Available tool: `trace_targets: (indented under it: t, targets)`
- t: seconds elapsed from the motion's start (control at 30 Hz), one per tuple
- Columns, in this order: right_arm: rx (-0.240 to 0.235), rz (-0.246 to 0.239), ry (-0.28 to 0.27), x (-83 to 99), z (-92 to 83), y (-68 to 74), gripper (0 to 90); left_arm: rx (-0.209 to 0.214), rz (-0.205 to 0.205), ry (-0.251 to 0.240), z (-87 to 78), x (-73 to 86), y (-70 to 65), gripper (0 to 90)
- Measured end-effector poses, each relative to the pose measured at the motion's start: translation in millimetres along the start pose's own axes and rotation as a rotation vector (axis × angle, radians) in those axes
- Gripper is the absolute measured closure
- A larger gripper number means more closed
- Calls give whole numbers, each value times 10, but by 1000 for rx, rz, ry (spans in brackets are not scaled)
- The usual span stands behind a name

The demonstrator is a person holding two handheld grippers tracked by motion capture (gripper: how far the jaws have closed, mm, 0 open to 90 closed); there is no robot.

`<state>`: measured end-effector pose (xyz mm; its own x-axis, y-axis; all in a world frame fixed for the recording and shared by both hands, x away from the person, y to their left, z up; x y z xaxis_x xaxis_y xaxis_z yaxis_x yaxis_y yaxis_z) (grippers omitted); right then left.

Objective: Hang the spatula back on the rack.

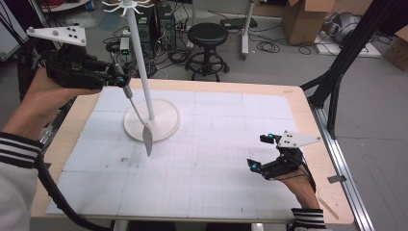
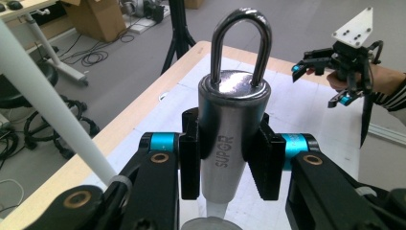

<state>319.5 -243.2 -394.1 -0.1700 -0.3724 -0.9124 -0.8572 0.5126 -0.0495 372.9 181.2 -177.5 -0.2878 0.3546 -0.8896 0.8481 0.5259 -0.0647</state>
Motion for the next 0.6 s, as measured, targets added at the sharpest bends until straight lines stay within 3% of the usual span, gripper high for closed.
trace_targets:
  t: [0.6]
  targets:
    - [35,25,2,80,3,-42,4,-56,-19,21,41,-80,226,688]
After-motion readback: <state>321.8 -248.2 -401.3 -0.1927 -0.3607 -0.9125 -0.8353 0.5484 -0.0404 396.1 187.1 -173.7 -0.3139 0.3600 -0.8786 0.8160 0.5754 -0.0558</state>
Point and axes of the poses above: each handheld gripper's, and its own axes: z roughly forward along the jaws, x roughly out of its underside, y roughly to its left, the point moved 6 cm from there along z, roughly forward along the jaws, and after that the axes turned 6 degrees about -z, right-handed, at the moved point
